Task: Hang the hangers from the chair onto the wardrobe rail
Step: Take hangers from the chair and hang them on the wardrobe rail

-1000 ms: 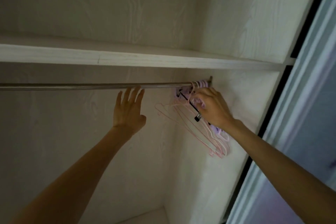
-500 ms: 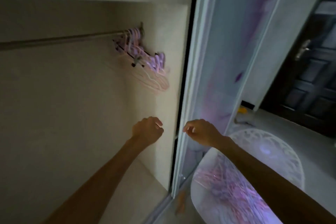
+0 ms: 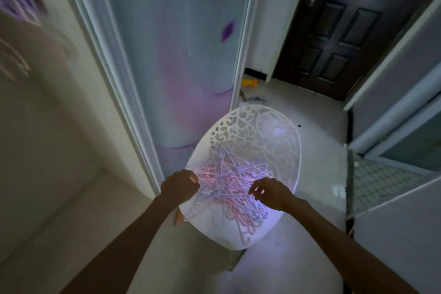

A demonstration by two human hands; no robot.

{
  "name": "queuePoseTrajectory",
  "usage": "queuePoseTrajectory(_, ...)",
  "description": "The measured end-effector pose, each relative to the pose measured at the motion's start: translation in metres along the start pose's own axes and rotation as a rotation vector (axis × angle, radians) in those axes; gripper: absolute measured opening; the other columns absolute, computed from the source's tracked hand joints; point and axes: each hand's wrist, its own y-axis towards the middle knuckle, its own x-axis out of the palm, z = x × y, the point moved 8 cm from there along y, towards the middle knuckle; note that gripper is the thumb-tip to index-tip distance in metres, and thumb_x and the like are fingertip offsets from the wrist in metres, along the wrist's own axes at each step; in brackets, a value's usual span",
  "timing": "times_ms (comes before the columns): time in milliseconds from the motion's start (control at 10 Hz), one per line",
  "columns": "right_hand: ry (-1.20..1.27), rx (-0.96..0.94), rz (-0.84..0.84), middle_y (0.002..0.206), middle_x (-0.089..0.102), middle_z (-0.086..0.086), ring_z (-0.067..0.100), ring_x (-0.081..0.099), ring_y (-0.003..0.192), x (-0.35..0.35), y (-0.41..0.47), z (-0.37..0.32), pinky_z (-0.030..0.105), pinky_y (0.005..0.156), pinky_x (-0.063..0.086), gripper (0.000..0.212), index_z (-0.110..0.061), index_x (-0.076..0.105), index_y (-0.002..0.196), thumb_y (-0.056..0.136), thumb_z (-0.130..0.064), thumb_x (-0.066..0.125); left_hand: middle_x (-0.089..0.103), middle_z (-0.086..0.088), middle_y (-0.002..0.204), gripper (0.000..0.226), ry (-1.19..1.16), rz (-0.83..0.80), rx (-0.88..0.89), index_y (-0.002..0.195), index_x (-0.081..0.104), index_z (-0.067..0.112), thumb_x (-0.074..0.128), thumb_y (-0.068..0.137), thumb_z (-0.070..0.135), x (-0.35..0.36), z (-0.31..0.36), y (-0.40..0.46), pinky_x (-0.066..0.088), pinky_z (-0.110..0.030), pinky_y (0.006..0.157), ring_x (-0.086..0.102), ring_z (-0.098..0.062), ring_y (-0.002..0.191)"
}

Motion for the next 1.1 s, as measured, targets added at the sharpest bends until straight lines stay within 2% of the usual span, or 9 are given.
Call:
queuePoseTrajectory(200,0.071,0.145,-0.024,0.11,0.067,-0.001,0.02,0.062,0.104,0.045,0.039,0.075,0.026,0.086,0.045,0.022,-0.031,0.068,0.094,0.089,-0.021,0.049,0.063,-0.006,0.123,0.029,-0.05,-0.09,-0.14,0.116,0.065,0.014,0.052,0.091,0.021,0.071,-0.023,0.057,0.045,-0.031,0.097,0.058,-0.025,0.116)
queuePoseTrajectory(300,0.082,0.166,-0.088,0.102,0.068,-0.001,0.02,0.062,0.103,0.071,0.061,0.091,0.026,0.084,0.046,0.021,-0.033,0.067,0.092,0.09,-0.023,0.049,0.061,-0.01,0.125,0.03,-0.082,-0.11,-0.196,0.119,0.064,0.01,0.048,0.093,0.016,0.095,-0.039,0.082,0.044,-0.032,0.097,0.056,-0.027,0.117)
queuePoseTrajectory(500,0.12,0.259,-0.123,0.117,0.064,-0.002,0.02,0.06,0.108,0.123,0.137,0.128,0.027,0.088,0.044,0.023,-0.028,0.065,0.105,0.091,-0.022,0.047,0.058,-0.014,0.128,0.033,-0.138,-0.142,-0.297,0.125,0.058,0.006,0.049,0.093,0.012,0.139,-0.071,0.149,0.043,-0.03,0.098,0.055,-0.03,0.119)
queuePoseTrajectory(600,0.108,0.274,-0.134,0.124,0.059,0.0,0.02,0.055,0.115,0.153,0.166,0.142,0.028,0.09,0.043,0.027,-0.025,0.058,0.116,0.092,-0.022,0.046,0.061,-0.024,0.119,0.03,-0.116,0.018,-0.18,0.114,0.065,0.002,0.048,0.089,0.008,0.155,-0.088,0.19,0.049,-0.03,0.086,0.062,-0.036,0.11)
queuePoseTrajectory(700,-0.003,0.223,-0.105,0.139,0.042,0.005,0.024,0.041,0.128,0.174,0.191,0.148,0.031,0.097,0.039,0.046,-0.02,0.04,0.135,0.091,-0.026,0.05,0.051,-0.022,0.136,0.044,-0.046,-0.065,-0.21,0.131,0.052,0.004,0.056,0.088,0.011,0.182,-0.105,0.208,0.043,-0.037,0.102,0.052,-0.035,0.124)
queuePoseTrajectory(800,-0.142,0.205,-0.132,0.148,0.029,0.007,0.028,0.031,0.134,0.197,0.213,0.16,0.039,0.104,0.034,0.062,-0.018,0.029,0.141,0.087,-0.023,0.057,0.049,-0.017,0.139,0.059,0.17,0.014,-0.005,0.135,0.05,0.009,0.07,0.079,0.014,0.194,-0.094,0.222,0.043,-0.043,0.101,0.049,-0.035,0.126)
queuePoseTrajectory(900,-0.205,0.178,-0.019,0.13,0.048,0.012,0.033,0.048,0.119,0.205,0.227,0.172,0.042,0.09,0.045,0.057,-0.013,0.051,0.123,0.069,-0.014,0.069,0.058,-0.014,0.13,0.046,0.338,0.086,0.316,0.119,0.064,0.013,0.067,0.075,0.025,0.216,-0.07,0.226,0.048,-0.045,0.095,0.056,-0.033,0.12)
queuePoseTrajectory(1000,-0.351,0.062,0.074,0.098,0.063,0.008,0.029,0.062,0.091,0.204,0.233,0.172,0.038,0.08,0.05,0.046,-0.017,0.065,0.09,0.047,-0.023,0.081,0.058,-0.01,0.131,0.037,0.43,0.011,0.49,0.108,0.067,0.022,0.05,0.079,0.037,0.25,-0.052,0.225,0.034,-0.041,0.102,0.053,-0.027,0.123)
queuePoseTrajectory(1100,-0.283,-0.136,0.181,0.097,0.06,0.007,0.029,0.056,0.097,0.196,0.228,0.17,0.039,0.088,0.043,0.033,-0.024,0.057,0.09,0.061,-0.03,0.071,0.059,-0.013,0.128,0.033,0.44,0.01,0.477,0.097,0.068,0.021,0.068,0.068,0.036,0.267,-0.048,0.222,0.031,-0.038,0.099,0.048,-0.025,0.117)
